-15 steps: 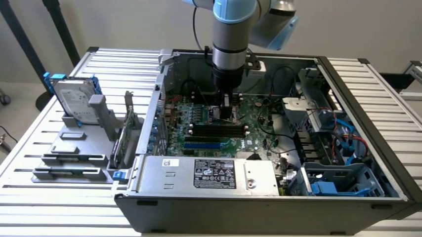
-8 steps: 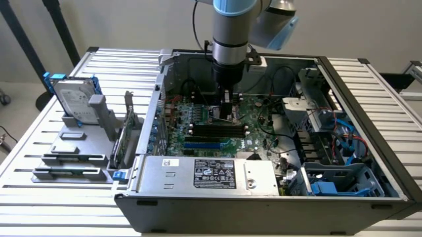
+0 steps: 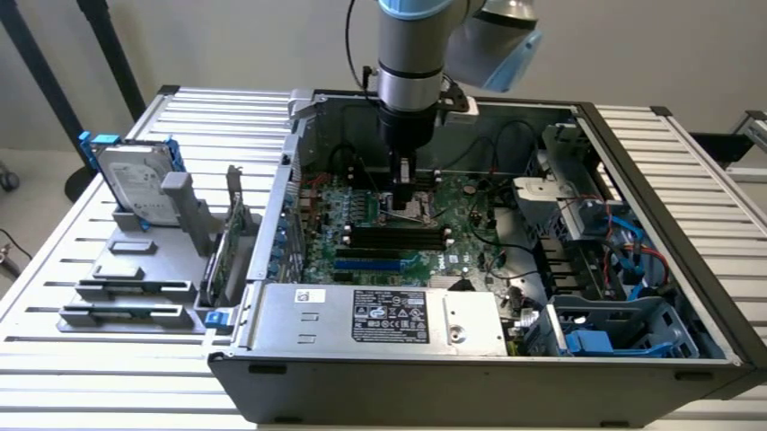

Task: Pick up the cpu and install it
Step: 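Place the cpu into insertion slot, then close the cpu cover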

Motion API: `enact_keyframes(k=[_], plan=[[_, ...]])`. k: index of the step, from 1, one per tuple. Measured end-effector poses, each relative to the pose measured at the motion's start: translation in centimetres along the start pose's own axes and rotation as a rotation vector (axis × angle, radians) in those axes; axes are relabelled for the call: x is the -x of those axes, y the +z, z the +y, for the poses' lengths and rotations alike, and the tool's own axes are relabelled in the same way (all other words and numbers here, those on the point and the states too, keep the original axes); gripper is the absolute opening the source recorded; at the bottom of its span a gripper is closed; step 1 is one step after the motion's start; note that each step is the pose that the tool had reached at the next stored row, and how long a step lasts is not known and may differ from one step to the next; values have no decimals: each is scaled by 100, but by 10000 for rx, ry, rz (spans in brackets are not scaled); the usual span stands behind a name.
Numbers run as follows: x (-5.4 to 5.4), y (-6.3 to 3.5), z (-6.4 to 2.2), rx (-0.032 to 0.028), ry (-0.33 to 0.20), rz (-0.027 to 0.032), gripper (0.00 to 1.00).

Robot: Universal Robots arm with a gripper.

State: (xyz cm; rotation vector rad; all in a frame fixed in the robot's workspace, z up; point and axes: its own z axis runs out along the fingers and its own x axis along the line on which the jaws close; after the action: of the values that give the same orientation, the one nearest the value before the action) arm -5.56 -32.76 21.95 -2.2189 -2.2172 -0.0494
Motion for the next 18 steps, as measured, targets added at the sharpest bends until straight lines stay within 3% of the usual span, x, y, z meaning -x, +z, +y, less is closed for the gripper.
enact_keyframes(k=[4,7,8,18], plan=[[-1,-18,-102,-27,1,0,30],[-1,-32,-175,-46,0,0,24],[-1,-37,-192,-55,1,0,12],[-1,-44,-209,-63,1,0,11]])
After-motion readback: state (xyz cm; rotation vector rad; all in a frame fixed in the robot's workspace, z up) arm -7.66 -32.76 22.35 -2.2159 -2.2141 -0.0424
